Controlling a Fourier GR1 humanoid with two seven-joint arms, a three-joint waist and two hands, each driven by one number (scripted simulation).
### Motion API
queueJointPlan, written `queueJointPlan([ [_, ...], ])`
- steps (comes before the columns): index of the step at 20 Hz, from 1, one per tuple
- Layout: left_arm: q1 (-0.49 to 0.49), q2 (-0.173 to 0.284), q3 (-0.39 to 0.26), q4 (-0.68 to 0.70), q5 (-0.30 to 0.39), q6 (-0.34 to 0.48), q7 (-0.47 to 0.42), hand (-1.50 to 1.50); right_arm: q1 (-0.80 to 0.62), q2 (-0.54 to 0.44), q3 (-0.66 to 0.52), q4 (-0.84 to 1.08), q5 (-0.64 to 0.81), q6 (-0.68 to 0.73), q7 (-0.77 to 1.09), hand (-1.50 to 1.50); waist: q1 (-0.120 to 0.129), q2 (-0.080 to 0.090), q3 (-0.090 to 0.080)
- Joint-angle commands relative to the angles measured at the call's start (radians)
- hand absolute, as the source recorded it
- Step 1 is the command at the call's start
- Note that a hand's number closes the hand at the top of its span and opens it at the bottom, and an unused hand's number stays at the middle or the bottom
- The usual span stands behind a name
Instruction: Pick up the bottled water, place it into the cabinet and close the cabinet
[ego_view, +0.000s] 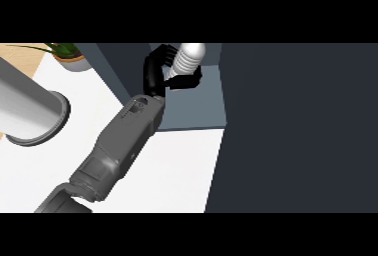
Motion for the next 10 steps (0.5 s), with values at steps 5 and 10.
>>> queueJointPlan([
  [5,0.016,-0.006,0.064,0.146,0.02,-0.021,-0.156,1.5,-0.001,-0.017,0.001,-0.062,0.004,0.02,0.028,-1.5,-0.008,0.009,-0.001],
  [10,-0.053,-0.005,0.055,0.216,0.003,0.052,-0.114,1.5,0.022,-0.048,0.003,-0.13,0.01,0.017,0.045,-1.5,-0.024,0.008,-0.001],
])
